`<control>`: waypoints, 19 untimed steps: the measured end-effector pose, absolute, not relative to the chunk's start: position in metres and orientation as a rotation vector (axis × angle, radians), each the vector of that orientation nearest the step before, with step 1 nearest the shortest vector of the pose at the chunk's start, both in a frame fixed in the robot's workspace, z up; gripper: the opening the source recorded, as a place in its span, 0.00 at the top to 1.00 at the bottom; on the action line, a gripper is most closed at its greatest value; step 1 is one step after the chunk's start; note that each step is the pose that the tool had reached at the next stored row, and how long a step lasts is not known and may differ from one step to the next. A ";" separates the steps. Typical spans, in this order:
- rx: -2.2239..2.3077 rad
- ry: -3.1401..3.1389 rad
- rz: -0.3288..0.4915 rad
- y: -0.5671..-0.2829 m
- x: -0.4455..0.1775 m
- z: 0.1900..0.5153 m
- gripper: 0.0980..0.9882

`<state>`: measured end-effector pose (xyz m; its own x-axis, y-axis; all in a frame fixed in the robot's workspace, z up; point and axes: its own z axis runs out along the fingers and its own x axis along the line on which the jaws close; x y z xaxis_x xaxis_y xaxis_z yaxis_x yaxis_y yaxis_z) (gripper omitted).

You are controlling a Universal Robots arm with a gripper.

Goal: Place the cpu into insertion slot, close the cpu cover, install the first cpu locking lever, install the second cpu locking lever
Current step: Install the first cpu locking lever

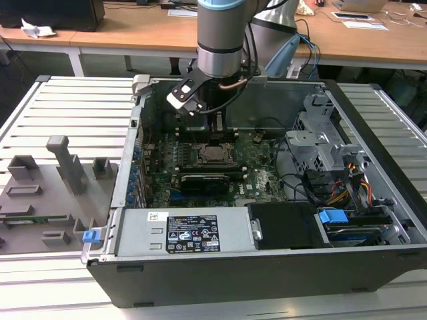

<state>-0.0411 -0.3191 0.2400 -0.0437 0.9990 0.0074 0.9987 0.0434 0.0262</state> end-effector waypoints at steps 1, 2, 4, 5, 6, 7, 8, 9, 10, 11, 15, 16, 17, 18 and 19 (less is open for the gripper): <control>2.163 2.260 0.037 -0.319 -0.041 0.241 0.99; 2.163 2.260 0.037 -0.319 -0.041 0.243 0.99; 2.163 2.259 0.036 -0.319 -0.041 0.246 0.99; 2.163 2.259 0.036 -0.319 -0.041 0.248 0.99; 2.163 2.259 0.036 -0.319 -0.041 0.250 0.99; 2.163 2.259 0.036 -0.319 -0.041 0.251 0.99; 2.163 2.259 0.036 -0.319 -0.041 0.253 0.99; 2.163 2.259 0.036 -0.319 -0.041 0.257 0.99; 2.163 2.259 0.036 -0.319 -0.041 0.262 0.99; 2.163 2.259 0.035 -0.319 -0.041 0.266 0.99; 2.123 2.296 0.036 -0.319 -0.041 0.268 0.99; 2.101 2.317 0.036 -0.319 -0.041 0.268 0.99; 2.077 2.339 0.036 -0.319 -0.041 0.268 0.99; 2.057 2.356 0.036 -0.319 -0.041 0.268 0.99; 2.035 2.376 0.037 -0.319 -0.041 0.268 0.99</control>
<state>-0.0411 -0.3191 0.2682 -0.1538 0.9881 0.0053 0.9878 0.1536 0.0262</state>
